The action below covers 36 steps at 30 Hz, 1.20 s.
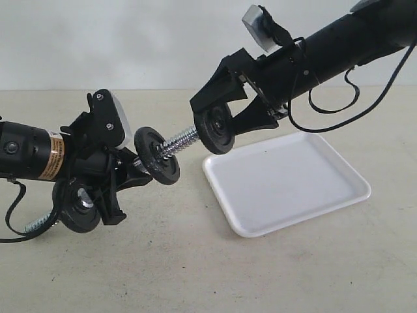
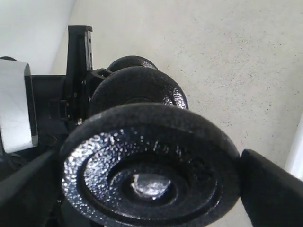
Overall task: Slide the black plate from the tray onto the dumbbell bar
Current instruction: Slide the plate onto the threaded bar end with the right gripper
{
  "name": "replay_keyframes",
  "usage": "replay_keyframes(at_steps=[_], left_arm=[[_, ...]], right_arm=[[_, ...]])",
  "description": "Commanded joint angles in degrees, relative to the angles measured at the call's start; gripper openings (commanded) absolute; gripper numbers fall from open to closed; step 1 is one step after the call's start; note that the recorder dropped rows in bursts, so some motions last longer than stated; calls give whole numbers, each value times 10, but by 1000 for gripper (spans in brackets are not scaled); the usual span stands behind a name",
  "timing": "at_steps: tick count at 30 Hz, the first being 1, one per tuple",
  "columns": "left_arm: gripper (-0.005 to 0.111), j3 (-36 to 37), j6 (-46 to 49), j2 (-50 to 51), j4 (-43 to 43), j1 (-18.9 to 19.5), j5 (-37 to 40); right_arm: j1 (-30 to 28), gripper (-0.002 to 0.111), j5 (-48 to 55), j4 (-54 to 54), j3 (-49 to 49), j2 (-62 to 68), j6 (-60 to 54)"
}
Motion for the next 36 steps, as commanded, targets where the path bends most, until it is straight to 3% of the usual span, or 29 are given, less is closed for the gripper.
replay_keyframes(at_steps=[1,10,36], left_arm=[[4,-20,-3,-33,-2,-3,-333],[4,-20,-23,-33,52,-3,-368],[4,-22,3,-33,-8,-3,-424]], right_arm=[[4,0,5,47,-4,-7,-16],[4,0,5,41,-4,-7,-15],[28,0,5,32,-4,-7,-12]])
